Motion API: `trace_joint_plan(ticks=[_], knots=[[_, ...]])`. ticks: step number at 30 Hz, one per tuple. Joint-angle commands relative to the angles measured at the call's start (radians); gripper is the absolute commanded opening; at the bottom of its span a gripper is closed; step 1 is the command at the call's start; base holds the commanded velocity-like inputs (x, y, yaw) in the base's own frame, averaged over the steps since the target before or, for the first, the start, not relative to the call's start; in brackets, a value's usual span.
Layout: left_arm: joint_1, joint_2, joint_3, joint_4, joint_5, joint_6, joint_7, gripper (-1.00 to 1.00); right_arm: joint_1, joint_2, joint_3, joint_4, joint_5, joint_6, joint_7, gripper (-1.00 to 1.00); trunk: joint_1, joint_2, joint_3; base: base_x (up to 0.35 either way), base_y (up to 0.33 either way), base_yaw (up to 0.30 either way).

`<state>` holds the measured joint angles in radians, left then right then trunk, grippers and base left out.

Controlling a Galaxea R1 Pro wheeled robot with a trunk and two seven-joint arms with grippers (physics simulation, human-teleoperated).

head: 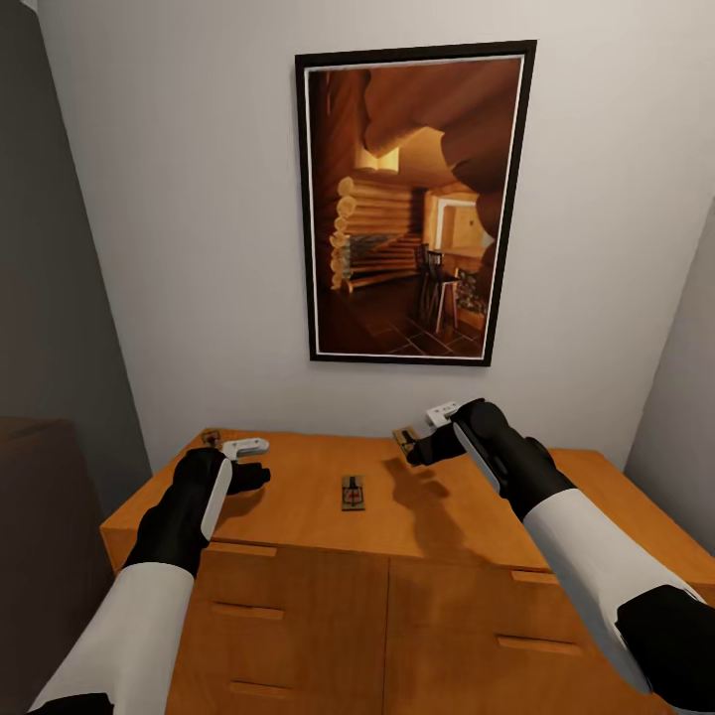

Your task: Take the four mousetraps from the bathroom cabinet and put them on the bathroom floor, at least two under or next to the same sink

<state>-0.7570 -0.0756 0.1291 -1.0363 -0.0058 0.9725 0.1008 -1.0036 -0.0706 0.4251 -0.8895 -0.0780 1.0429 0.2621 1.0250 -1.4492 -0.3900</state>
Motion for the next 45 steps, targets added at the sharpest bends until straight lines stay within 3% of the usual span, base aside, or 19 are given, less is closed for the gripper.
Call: trace_joint_plan(ticks=[1, 3, 8, 13, 26, 45], knots=[[-0.001, -0.004, 0.001, -0.002, -0.001, 0.004, 0.001, 1.0, -0.001, -0.001, 0.001, -0.001, -0.011, 0.004, -0.004, -1.0, 0.0, -0.001, -0.001, 0.0, 0.0, 0.0], [-0.001, -0.008, -0.001, -0.004, 0.0, 0.004, 0.0, 1.0, -0.001, -0.002, -0.007, -0.006, -0.011, 0.004, -0.004, -1.0, 0.0, -0.001, -0.001, 0.0, 0.0, 0.0], [-0.001, -0.015, -0.007, -0.005, 0.0, 0.003, -0.004, 1.0, -0.001, -0.005, -0.075, -0.026, -0.01, 0.004, -0.002, -1.0, 0.0, -0.001, -0.001, 0.0, 0.0, 0.0], [-0.001, -0.019, -0.009, -0.005, -0.001, 0.003, -0.007, 1.0, -0.001, -0.011, -0.107, -0.04, -0.002, 0.004, -0.002, -1.0, 0.0, -0.001, -0.001, 0.0, 0.0, 0.0], [-0.001, -0.018, -0.017, -0.009, 0.002, 0.009, -0.012, 1.0, -0.001, -0.015, -0.12, -0.047, 0.002, 0.004, 0.007, -1.0, 0.0, -0.001, 0.001, 0.0, 0.0, -0.115], [-0.001, -0.022, -0.015, -0.005, 0.005, 0.011, -0.007, 1.0, -0.001, -0.048, -0.121, -0.05, 0.001, 0.004, 0.009, -1.0, 0.0, -0.001, 0.009, 0.0, 0.0, -0.175]])
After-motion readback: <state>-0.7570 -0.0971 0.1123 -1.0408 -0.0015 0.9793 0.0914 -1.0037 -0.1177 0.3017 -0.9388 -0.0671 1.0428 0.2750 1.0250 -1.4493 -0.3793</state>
